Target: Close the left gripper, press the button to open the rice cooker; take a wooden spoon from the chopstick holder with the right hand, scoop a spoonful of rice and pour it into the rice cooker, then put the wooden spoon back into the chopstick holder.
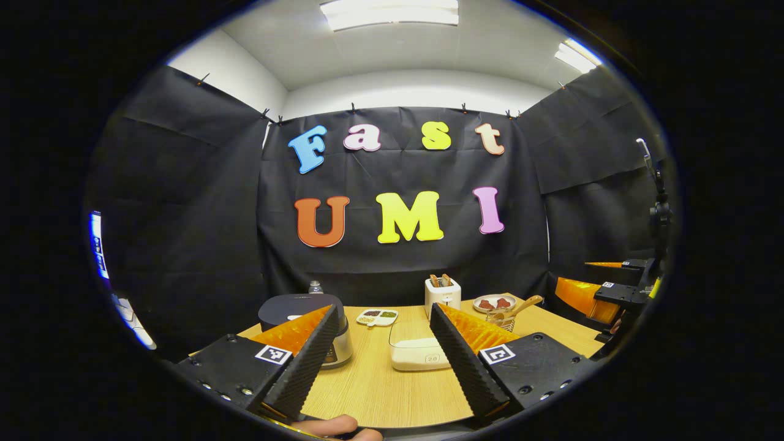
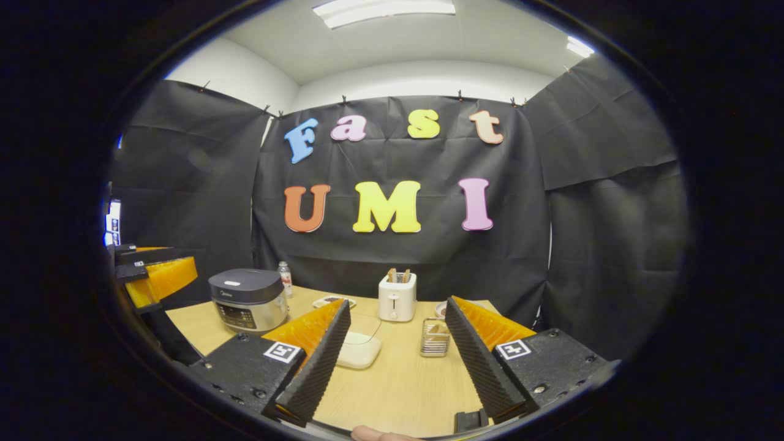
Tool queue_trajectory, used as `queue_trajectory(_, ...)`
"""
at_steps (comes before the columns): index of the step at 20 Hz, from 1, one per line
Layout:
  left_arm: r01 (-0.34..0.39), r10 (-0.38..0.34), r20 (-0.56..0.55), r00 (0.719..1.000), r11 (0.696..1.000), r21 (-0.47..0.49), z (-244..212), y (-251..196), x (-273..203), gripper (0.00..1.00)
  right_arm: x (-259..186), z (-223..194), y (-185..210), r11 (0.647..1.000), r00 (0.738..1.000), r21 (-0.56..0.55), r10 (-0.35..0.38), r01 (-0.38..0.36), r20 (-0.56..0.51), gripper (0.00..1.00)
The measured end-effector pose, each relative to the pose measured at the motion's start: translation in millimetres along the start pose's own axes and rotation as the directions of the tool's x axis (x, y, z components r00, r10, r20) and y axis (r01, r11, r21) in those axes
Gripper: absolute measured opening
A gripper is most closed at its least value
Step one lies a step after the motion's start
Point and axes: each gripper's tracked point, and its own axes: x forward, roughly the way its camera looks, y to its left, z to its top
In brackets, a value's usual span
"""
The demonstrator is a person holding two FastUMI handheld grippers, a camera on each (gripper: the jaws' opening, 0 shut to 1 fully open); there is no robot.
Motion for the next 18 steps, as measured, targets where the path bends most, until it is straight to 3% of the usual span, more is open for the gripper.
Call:
queue_trajectory(3, -0.008, 0.008, 0.003, 1.000, 0.999, -0.037, -0.9, 3.2, 0.1, 0.96, 0.6, -2.6, 0.3, 1.000, 1.000, 0.004, 0.001, -0.001, -0.008, 0.94)
queue_trajectory(4, -0.004, 0.004, 0.001, 1.000, 0.999, -0.047, -2.3, 3.3, 0.9, 0.96, 0.3, -2.5, -0.4, 1.000, 1.000, 0.005, 0.002, -0.002, -0.009, 1.00)
queue_trajectory(7, -0.025, 0.024, -0.012, 1.000, 0.998, -0.049, -6.5, 11.1, 2.3, 0.96, -0.9, -0.5, -0.2, 1.000, 1.000, -0.004, 0.001, -0.001, -0.001, 1.00)
queue_trajectory(8, -0.030, 0.029, -0.014, 0.999, 0.998, -0.047, -7.7, 13.2, 2.8, 0.96, -1.6, -0.1, 0.8, 1.000, 1.000, -0.004, 0.002, -0.002, 0.001, 0.94)
queue_trajectory(11, -0.029, 0.028, -0.026, 0.999, 0.998, -0.048, -12.6, 13.5, 4.6, 0.96, -2.4, 0.4, 1.0, 1.000, 1.000, -0.006, 0.004, -0.004, 0.004, 0.94)
queue_trajectory(12, -0.029, 0.028, -0.026, 0.999, 0.998, -0.049, -13.7, 13.5, 5.0, 0.96, -1.9, 1.0, 0.3, 1.000, 1.000, -0.004, 0.003, -0.003, 0.007, 1.00)
queue_trajectory(14, -0.029, 0.027, -0.027, 0.999, 0.998, -0.048, -13.3, 13.6, 5.2, 0.96, -1.9, 1.0, 0.2, 1.000, 1.000, -0.002, 0.002, -0.002, 0.008, 0.94)
queue_trajectory(15, -0.030, 0.029, -0.028, 0.999, 0.998, -0.046, -14.6, 14.2, 5.2, 0.96, -1.5, 1.3, 0.2, 1.000, 1.000, -0.001, 0.002, -0.002, 0.009, 1.00)
queue_trajectory(16, -0.032, 0.030, -0.028, 0.999, 0.998, -0.045, -14.3, 14.9, 5.5, 0.96, -2.5, 1.2, 0.0, 1.000, 1.000, 0.000, 0.002, -0.002, 0.010, 0.94)
queue_trajectory(18, -0.030, 0.028, -0.030, 0.999, 0.999, -0.044, -15.0, 13.7, 4.2, 0.96, -2.4, 1.4, 1.1, 1.000, 1.000, 0.000, 0.005, -0.005, 0.012, 0.94)
